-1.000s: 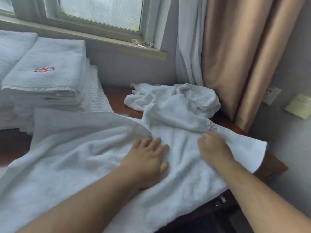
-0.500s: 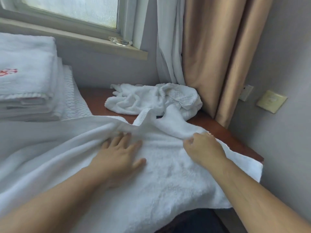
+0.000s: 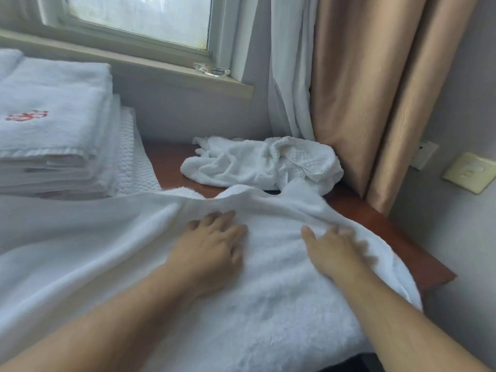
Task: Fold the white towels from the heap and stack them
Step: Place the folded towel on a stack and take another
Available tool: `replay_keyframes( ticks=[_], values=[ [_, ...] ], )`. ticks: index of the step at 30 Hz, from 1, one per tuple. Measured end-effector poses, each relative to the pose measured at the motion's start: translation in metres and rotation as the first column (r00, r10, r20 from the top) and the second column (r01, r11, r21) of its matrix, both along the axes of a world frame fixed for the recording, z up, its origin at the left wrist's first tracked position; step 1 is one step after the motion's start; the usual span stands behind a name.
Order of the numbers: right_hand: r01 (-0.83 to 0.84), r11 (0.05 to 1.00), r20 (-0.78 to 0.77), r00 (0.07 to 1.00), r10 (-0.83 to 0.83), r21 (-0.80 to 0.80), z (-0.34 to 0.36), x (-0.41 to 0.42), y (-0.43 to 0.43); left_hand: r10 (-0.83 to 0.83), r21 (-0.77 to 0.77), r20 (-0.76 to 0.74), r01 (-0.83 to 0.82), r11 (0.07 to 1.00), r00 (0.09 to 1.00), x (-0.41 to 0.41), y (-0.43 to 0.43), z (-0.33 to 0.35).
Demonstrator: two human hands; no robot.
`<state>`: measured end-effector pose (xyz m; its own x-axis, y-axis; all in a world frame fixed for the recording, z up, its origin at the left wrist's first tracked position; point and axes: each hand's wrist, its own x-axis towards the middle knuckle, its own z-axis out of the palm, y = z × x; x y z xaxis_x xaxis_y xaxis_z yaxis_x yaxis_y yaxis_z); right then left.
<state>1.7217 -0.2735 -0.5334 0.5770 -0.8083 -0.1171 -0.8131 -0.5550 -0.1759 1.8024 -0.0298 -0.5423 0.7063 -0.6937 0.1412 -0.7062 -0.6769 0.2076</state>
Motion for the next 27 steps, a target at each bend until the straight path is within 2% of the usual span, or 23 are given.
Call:
replay_keyframes(
  ticks=[1,3,6,10,12,15,16,18,20,22,25,27],
  values=[
    [0.081,0.997,0.009,0.997,-0.081,0.015,0.002,-0.003,-0.010,-0.059,0.020,0.007,0.059,0.998,0.998,-0.001,-0.005,0.000],
    [0.095,0.995,0.041,0.995,-0.094,-0.025,0.009,-0.004,-0.026,-0.077,0.074,0.036,0.075,0.994,0.996,-0.003,-0.011,0.001],
    [0.006,0.991,0.055,0.998,0.001,-0.137,0.013,0.006,-0.026,-0.037,0.120,0.010,0.036,0.992,0.999,-0.005,-0.016,0.002],
    [-0.257,0.959,0.046,0.964,0.264,-0.117,-0.003,0.027,0.004,-0.007,0.285,-0.121,0.042,0.958,0.993,0.011,-0.016,0.029],
    [-0.254,0.941,0.065,0.959,0.274,-0.224,-0.007,0.033,0.013,0.052,0.298,-0.132,-0.010,0.954,0.990,0.023,-0.013,0.045],
    [-0.047,0.922,0.168,0.978,0.120,-0.384,-0.004,0.045,0.010,0.168,0.114,-0.060,-0.160,0.980,0.984,0.032,-0.012,0.047],
    [0.025,0.932,0.168,0.985,0.038,-0.361,-0.002,0.049,0.003,0.194,0.066,-0.029,-0.191,0.979,0.981,0.032,-0.014,0.044],
    [0.176,0.961,0.139,0.979,-0.149,-0.213,0.002,0.059,-0.013,0.251,-0.001,-0.004,-0.251,0.968,0.968,0.034,-0.020,0.037],
    [0.246,0.964,0.068,0.968,-0.240,-0.102,0.003,0.065,-0.027,0.257,-0.043,0.005,-0.257,0.966,0.966,0.039,-0.024,0.030],
    [0.206,0.972,0.038,0.978,-0.203,-0.114,-0.001,0.068,-0.039,0.219,-0.100,0.021,-0.216,0.971,0.976,0.044,-0.025,0.021],
    [0.115,0.985,0.145,0.985,-0.096,-0.129,-0.002,0.075,-0.052,0.069,-0.229,0.017,-0.063,0.971,0.998,0.053,-0.022,0.013],
    [0.100,0.989,0.209,0.975,-0.075,-0.112,0.000,0.081,-0.056,0.050,-0.330,0.152,0.003,0.944,0.987,0.059,-0.018,0.015]
  ],
)
